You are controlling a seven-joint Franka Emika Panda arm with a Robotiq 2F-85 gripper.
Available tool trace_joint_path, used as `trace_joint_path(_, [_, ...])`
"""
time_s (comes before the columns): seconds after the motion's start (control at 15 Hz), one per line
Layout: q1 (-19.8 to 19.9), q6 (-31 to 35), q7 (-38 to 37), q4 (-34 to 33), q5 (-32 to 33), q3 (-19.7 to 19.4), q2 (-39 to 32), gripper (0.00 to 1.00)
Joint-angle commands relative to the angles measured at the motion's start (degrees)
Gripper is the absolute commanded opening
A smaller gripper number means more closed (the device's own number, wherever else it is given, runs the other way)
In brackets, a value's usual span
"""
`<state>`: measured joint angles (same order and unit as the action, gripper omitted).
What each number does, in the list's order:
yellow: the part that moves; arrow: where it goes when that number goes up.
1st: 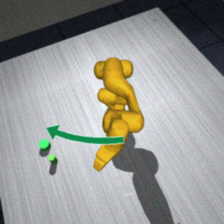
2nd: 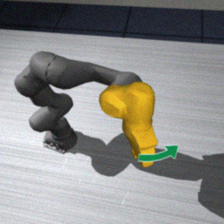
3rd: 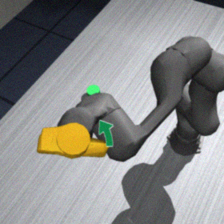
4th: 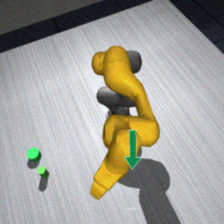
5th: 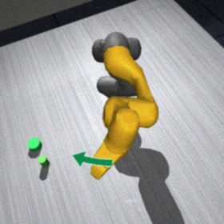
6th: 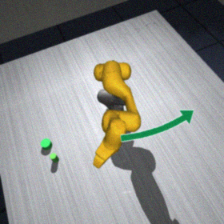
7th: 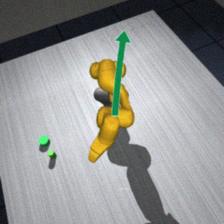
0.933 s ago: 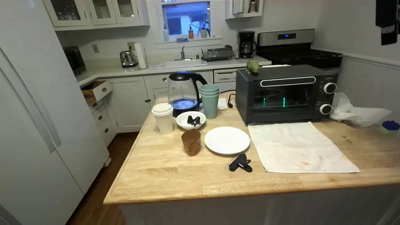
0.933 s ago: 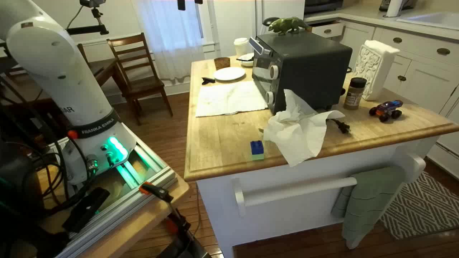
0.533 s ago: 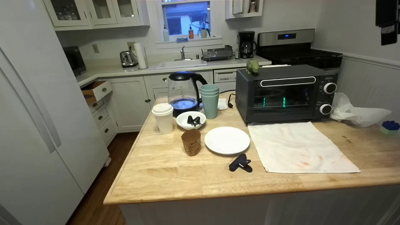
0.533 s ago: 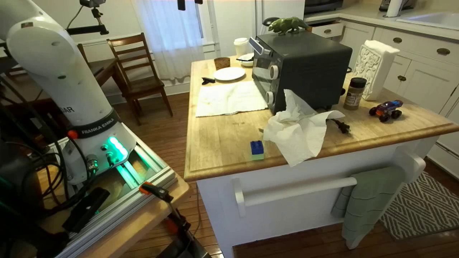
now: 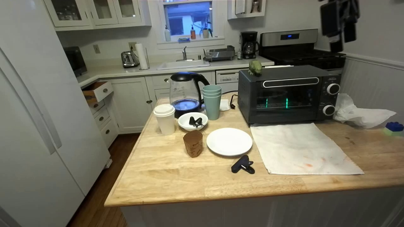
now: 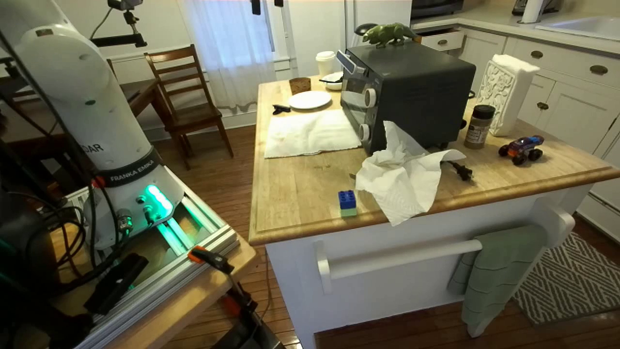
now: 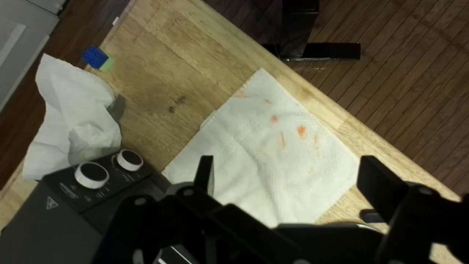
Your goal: Remove the white lid from the paper cup on the left and put the white paper cup in the brown coffee sleeve
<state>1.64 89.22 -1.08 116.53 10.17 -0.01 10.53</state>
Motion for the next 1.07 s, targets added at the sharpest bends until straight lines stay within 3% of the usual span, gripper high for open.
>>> trace_joint_path(0.0, [-1.59,-4.35,-4.46,-14.14,-3.84,1.38,-12.73,1.0])
trace_joint_path(0.6, [-6.0,-7.86,-14.82,-40.35,-8.91,2.37,-35.36,1.0])
trace_joint_path(1.0, [-8.4,-6.48,-28.25,-56.66,-13.79,1.37,-47.8,1.0])
